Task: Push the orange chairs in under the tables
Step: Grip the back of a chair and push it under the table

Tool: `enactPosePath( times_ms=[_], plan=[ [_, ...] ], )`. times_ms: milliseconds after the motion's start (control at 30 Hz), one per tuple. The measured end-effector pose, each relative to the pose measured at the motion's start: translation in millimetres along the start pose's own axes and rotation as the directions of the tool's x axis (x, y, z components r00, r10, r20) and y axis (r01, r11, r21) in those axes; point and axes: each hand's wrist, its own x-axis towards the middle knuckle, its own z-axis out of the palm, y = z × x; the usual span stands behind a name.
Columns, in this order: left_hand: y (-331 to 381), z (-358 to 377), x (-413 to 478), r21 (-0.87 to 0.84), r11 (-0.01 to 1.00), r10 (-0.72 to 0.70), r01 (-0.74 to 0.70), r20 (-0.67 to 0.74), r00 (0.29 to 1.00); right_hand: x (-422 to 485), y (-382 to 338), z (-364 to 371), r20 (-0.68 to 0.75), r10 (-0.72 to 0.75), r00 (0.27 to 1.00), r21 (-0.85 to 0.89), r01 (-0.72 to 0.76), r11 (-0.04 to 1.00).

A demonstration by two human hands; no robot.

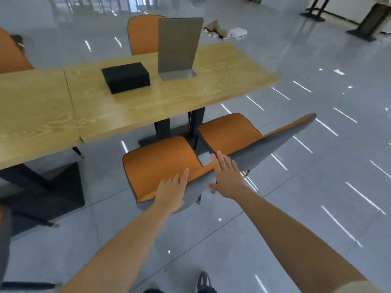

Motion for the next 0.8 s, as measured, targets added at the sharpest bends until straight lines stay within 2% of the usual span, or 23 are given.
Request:
enactPosePath(
  times_ms=[100, 200, 300, 467, 667, 800],
  plan=[
    [-1.1, -1.9, 7.7, -0.185, 0.968, -0.163, 0.171, 0.056, 0.985, 23.9, 13.4, 10.8, 0.047, -0.072, 0.996, -0.060, 0.075, 0.995],
    [-3.1, -3.4, 9.9, -0.203, 0.946, -0.235, 0.254, 0.110, 0.966, 39.0, 20.6, 22.5, 0.042, -0.141, 0.989, -0.078, 0.143, 0.987],
    [-4.1, -4.3, 8.3, -0.205, 0.938, -0.258, 0.279, 0.125, 0.958, 50.3, 23.3, 24.9, -0.025, -0.193, 0.981, -0.115, 0.189, 0.975],
    [-21.0, -2.6, -0.8, -0.183, 0.946, -0.247, 0.268, 0.129, 0.960, 53.0, 12.6, 25.3, -0.020, -0.225, 0.974, -0.069, 0.223, 0.972],
    [-71.6, 1.0, -38.1, -0.125, 0.954, -0.255, 0.274, 0.144, 0.956, 36.5, -43.3, 31.1, -0.039, -0.249, 0.968, -0.035, 0.248, 0.968],
    [-99.3, 4.4, -62.2, -0.158, 0.926, -0.315, 0.341, 0.170, 0.934, 28.0, -76.0, 37.5, -0.012, -0.222, 0.975, -0.074, 0.221, 0.973]
  ],
)
